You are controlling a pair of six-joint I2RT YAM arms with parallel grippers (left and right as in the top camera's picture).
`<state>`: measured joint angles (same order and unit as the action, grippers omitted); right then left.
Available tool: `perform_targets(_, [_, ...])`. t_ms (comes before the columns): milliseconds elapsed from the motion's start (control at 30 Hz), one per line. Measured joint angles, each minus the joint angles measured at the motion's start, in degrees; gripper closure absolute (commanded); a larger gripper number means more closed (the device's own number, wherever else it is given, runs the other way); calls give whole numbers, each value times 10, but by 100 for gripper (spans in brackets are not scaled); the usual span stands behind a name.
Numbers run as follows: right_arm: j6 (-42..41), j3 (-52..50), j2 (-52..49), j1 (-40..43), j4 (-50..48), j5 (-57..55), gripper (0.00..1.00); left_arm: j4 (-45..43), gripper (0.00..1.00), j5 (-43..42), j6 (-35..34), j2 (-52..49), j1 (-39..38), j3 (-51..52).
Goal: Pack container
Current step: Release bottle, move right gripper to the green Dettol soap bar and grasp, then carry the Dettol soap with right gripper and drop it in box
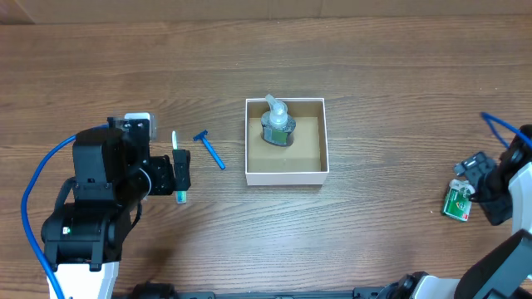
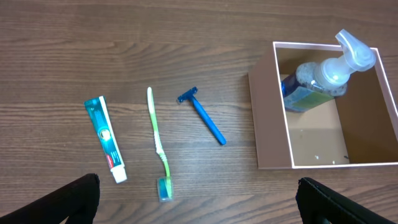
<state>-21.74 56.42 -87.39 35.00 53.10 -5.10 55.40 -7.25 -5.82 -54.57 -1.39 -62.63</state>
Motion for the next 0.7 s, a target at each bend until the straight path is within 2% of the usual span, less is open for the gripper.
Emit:
perform_targets(167, [39,-19,-45,2,-46,5,0,-1,0,0,0,0,0,0])
perform_targets(467, [54,-17,-122,2,-59,17,1,-1,0,0,0,0,0,0])
perform_targets(500, [54,-17,-123,3,-59,18,2,-1,0,0,0,0,0,0])
perform_targets(567, [55,-15,-125,3,-60,20,13,-1,0,0,0,0,0,0])
perform_targets(700, [56,-14,-126,2,-64,25,28,-1,0,0,0,0,0,0])
